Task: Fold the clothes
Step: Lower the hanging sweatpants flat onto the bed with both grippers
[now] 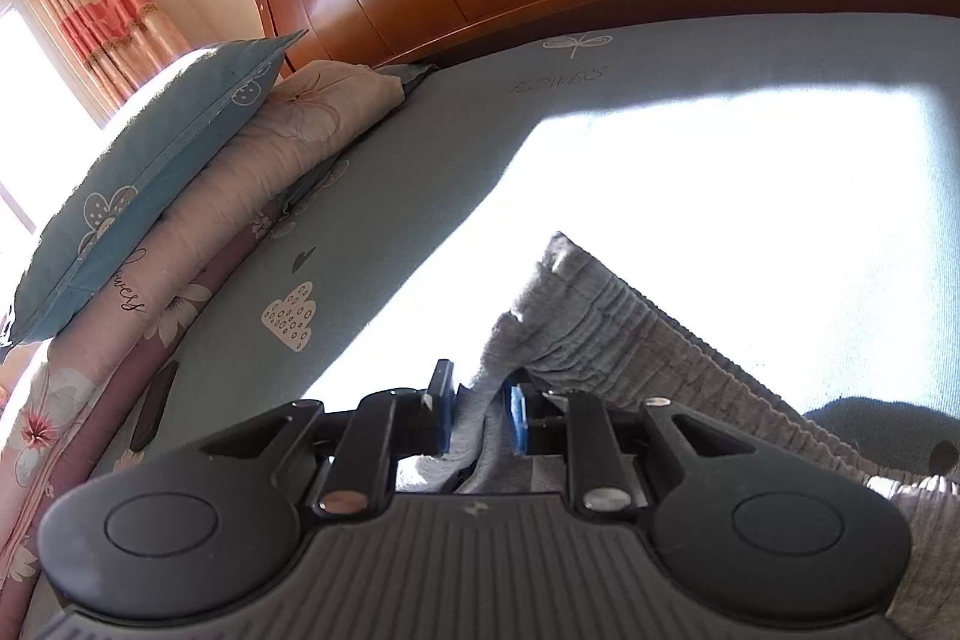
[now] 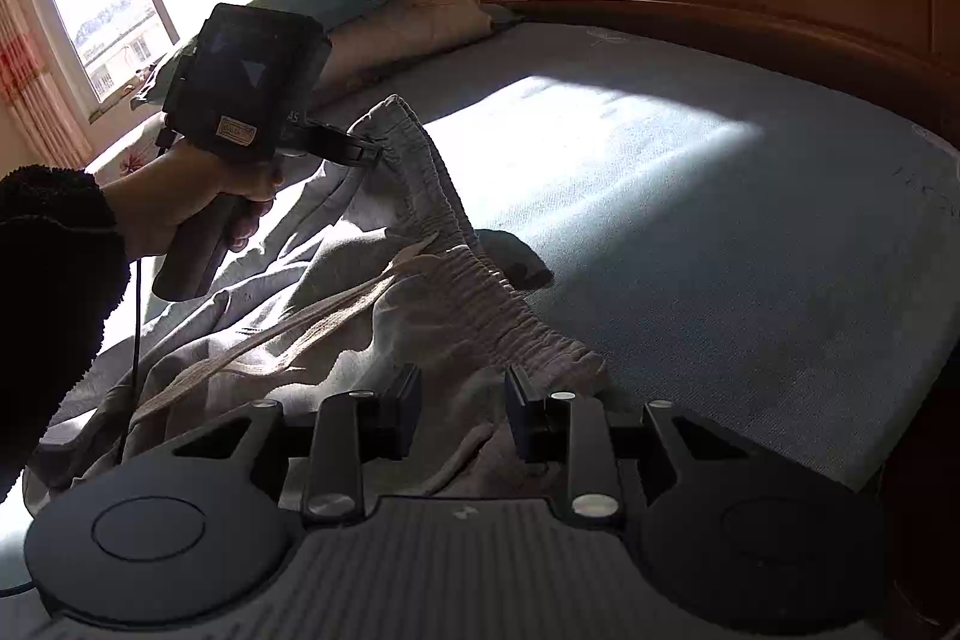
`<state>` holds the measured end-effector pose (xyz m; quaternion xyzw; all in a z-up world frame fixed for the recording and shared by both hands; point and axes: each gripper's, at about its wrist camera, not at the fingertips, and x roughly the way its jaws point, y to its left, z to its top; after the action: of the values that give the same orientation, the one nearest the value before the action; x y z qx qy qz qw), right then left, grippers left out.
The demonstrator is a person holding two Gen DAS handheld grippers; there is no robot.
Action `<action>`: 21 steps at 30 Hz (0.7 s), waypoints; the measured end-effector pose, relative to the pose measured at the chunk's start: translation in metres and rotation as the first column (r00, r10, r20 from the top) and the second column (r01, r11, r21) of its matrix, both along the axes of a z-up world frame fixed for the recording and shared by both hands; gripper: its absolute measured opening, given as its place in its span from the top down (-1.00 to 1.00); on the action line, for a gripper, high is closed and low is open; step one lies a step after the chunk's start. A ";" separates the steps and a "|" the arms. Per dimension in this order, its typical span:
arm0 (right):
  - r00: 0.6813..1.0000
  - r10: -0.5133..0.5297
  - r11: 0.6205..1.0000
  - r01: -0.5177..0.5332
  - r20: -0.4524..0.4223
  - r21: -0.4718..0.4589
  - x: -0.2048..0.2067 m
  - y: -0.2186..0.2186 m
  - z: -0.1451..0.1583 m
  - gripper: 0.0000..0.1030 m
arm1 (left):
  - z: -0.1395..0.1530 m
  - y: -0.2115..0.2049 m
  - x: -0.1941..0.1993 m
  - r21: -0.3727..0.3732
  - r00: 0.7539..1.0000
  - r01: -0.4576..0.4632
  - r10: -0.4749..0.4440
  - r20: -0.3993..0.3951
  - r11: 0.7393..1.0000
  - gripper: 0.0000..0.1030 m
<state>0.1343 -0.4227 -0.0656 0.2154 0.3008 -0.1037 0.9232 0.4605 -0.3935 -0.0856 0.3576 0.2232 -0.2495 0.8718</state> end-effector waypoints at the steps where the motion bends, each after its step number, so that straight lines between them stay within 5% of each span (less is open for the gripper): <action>1: 1.000 -0.014 1.000 0.014 0.004 -0.005 -0.001 -0.004 -0.002 0.26 | 0.002 -0.001 0.003 -0.012 1.000 -0.007 0.007 -0.008 1.000 0.61; 6: 0.998 -0.057 0.998 0.056 0.024 0.023 -0.003 -0.022 -0.010 0.14 | 0.010 -0.008 0.010 -0.061 0.999 0.003 -0.005 -0.033 0.998 0.61; 8: 0.998 -0.053 0.998 0.052 0.034 0.041 0.002 -0.023 -0.016 0.14 | 0.003 -0.014 0.012 -0.007 0.998 0.013 -0.013 -0.068 1.000 0.41; 10: 0.998 -0.043 0.998 0.041 0.038 0.052 0.004 -0.018 -0.022 0.14 | -0.002 -0.012 0.008 0.017 0.997 0.020 -0.019 -0.075 1.000 -0.18; 14: 0.999 0.005 0.998 -0.008 0.047 0.066 0.007 -0.010 -0.031 0.07 | 0.004 -0.002 -0.002 0.020 0.996 0.037 -0.035 -0.085 0.999 -0.19; 21: 0.989 0.097 0.994 -0.103 0.111 0.044 0.006 0.013 -0.040 -0.05 | 0.060 0.050 -0.037 -0.042 0.990 0.094 -0.098 -0.098 0.995 -0.35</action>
<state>0.1400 -0.4096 -0.1055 0.2280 0.2629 -0.0380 0.9367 0.4232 -0.3436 -0.0254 0.3385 0.2443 -0.3129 0.8531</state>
